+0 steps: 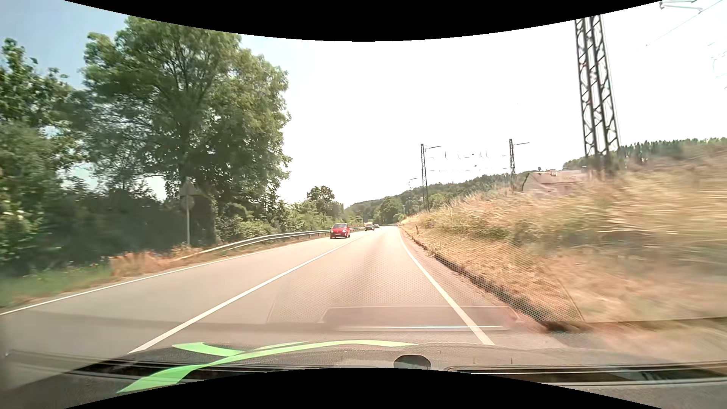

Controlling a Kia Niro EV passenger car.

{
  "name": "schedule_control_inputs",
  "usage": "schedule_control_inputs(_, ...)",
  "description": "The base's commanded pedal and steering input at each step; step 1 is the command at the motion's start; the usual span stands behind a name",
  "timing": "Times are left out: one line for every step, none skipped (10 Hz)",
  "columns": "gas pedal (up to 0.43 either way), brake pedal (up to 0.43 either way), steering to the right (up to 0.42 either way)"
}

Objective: Follow the waypoints while adhering to traffic rules and regulations

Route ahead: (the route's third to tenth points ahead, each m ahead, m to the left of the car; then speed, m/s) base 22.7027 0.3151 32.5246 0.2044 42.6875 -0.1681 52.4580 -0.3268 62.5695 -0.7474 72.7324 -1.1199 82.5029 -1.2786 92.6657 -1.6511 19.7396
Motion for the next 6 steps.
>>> schedule_control_inputs(0.228, 0.000, -0.002)
schedule_control_inputs(0.228, 0.000, -0.003)
schedule_control_inputs(0.228, 0.000, -0.002)
schedule_control_inputs(0.240, 0.000, -0.002)
schedule_control_inputs(0.240, 0.000, -0.002)
schedule_control_inputs(0.240, 0.000, -0.002)
